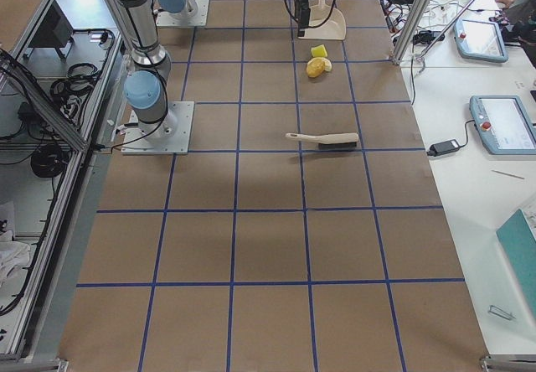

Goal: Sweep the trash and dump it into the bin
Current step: 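Lower the left gripper to the dustpan handle while the right descends to the brush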

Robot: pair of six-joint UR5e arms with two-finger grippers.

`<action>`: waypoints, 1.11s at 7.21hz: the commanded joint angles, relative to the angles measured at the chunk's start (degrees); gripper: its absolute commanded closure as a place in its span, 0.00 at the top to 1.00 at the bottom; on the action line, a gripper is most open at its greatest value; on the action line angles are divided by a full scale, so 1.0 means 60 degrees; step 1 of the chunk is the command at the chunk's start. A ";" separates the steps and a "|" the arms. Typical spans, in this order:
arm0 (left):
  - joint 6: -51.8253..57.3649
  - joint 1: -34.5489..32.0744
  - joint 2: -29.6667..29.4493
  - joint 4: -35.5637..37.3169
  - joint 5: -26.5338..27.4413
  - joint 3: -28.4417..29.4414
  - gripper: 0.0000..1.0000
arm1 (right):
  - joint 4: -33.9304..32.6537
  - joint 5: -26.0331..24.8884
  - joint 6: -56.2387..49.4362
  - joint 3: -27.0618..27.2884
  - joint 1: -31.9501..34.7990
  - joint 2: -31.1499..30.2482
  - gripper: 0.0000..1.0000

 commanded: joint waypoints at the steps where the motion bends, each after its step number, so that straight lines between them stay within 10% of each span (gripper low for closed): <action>1: 0.0000 0.0000 0.0037 -0.0014 0.0046 -0.0001 1.00 | -0.0029 -0.0001 0.0000 0.0020 0.0000 0.0015 1.00; 5: 0.1302 0.0015 -0.0634 0.0132 0.0075 -0.0161 1.00 | -0.0101 -0.0409 -0.0349 0.0122 -0.0393 0.0264 1.00; 8: 0.5072 0.0015 -0.2358 0.2306 0.0207 -0.0191 1.00 | -0.2100 -0.0411 -0.1953 0.2006 -0.2118 0.0366 0.99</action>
